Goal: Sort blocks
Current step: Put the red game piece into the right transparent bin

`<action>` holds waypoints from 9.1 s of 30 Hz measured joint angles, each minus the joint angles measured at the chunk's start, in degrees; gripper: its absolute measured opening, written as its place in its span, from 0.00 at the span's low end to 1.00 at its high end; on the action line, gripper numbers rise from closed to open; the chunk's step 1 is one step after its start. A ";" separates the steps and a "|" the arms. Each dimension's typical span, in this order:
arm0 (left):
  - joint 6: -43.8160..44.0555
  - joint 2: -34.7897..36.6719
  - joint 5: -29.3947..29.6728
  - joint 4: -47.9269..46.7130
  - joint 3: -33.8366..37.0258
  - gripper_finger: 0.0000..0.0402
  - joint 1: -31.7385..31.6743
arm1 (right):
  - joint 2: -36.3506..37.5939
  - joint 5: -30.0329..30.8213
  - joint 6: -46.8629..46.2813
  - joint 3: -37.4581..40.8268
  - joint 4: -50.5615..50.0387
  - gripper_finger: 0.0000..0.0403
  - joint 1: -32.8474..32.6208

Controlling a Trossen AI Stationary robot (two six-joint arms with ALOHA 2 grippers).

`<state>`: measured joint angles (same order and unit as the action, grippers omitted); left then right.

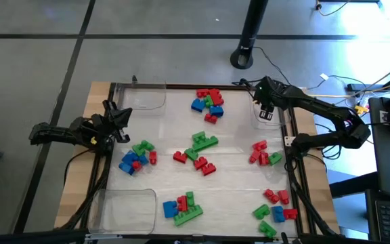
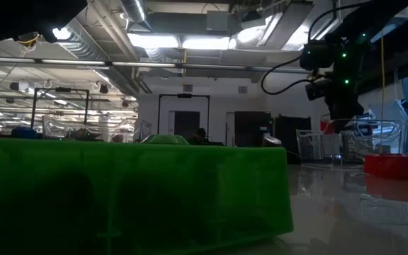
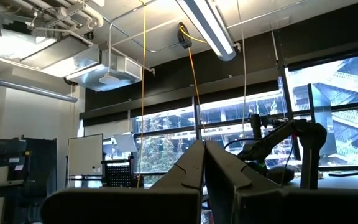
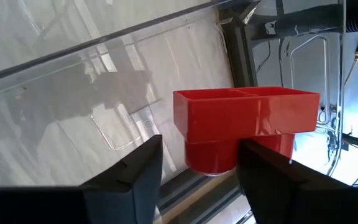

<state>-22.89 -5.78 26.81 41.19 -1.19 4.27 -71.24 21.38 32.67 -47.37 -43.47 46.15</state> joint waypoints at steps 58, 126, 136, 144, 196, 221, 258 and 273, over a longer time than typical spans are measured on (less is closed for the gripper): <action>9.00 -33.22 -3.57 0.63 -13.12 0.01 -2.48 | 2.95 -6.87 16.52 -4.31 -1.55 0.63 -0.04; 11.99 -48.08 -10.05 -3.35 -21.53 0.01 -7.63 | -18.69 -17.22 1.79 -4.87 30.58 0.63 -33.38; 12.15 -48.19 -10.05 -2.83 -21.53 0.01 -7.69 | -24.73 -11.57 -1.45 -4.85 35.05 0.63 -32.07; 12.45 -48.22 -10.05 -3.26 -21.53 0.01 -7.69 | -25.59 -15.52 -5.47 -4.86 37.18 0.63 -27.55; 12.45 -48.26 -10.05 -3.26 -21.55 0.01 -7.67 | -29.71 -16.00 -3.72 -4.88 41.77 0.29 -26.99; 12.54 -48.26 -10.05 -3.80 -21.57 0.01 -7.67 | 2.27 6.05 -0.32 -4.85 15.95 0.29 -22.38; 12.48 -48.26 -10.05 -4.13 -21.57 0.01 -7.67 | 5.73 -3.03 -0.78 5.31 14.22 0.41 6.01; 12.67 -48.26 -10.05 -4.13 -21.57 0.01 -7.69 | 5.75 -8.26 1.34 5.16 13.98 0.62 5.95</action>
<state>-10.22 -54.04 16.75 37.06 -22.76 -3.42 -65.49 13.12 34.01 -42.21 -29.49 52.10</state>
